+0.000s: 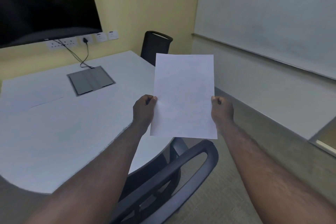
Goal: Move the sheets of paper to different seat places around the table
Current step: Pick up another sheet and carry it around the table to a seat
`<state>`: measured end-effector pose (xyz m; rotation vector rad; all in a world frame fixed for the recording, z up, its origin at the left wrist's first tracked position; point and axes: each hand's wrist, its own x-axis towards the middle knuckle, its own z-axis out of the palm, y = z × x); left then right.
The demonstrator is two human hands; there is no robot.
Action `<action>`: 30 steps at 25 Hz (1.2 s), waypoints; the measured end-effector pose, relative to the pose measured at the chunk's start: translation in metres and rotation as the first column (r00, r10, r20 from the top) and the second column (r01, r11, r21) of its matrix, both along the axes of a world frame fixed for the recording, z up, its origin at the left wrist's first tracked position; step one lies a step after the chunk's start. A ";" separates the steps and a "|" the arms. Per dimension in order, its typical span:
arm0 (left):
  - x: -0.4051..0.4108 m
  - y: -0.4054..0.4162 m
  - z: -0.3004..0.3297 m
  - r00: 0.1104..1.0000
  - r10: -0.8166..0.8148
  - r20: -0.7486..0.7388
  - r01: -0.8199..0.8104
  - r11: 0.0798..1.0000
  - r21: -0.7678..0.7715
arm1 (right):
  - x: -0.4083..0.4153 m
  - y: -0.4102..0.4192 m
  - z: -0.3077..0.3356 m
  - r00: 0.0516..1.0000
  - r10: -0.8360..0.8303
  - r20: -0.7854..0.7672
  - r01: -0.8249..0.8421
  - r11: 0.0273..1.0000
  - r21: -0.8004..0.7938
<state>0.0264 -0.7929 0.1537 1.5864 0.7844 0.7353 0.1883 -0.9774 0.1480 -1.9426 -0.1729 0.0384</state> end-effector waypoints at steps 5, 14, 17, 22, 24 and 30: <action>-0.005 0.046 -0.011 0.994 0.108 -0.006 -0.108 0.994 -0.007 | 0.011 0.062 -0.007 0.996 0.092 -0.005 -0.092 0.996 -0.002; -0.040 0.113 -0.028 0.965 0.261 -0.030 -0.261 0.965 -0.012 | -0.003 0.155 -0.020 0.969 0.243 -0.035 -0.244 0.970 -0.014; -0.056 0.125 -0.035 0.951 0.309 -0.032 -0.309 0.951 -0.014 | -0.012 0.177 -0.024 0.953 0.301 -0.023 -0.302 0.953 -0.032; -0.084 0.138 -0.053 0.918 0.392 -0.054 -0.394 0.918 -0.036 | -0.029 0.212 -0.035 0.919 0.391 -0.041 -0.393 0.917 -0.074; -0.093 0.142 -0.061 0.903 0.425 -0.061 -0.428 0.903 -0.046 | -0.034 0.224 -0.042 0.904 0.424 -0.051 -0.427 0.900 -0.091; -0.108 0.153 -0.089 0.856 0.503 -0.124 -0.514 0.854 -0.082 | -0.038 0.254 -0.072 0.862 0.497 -0.100 -0.506 0.852 -0.133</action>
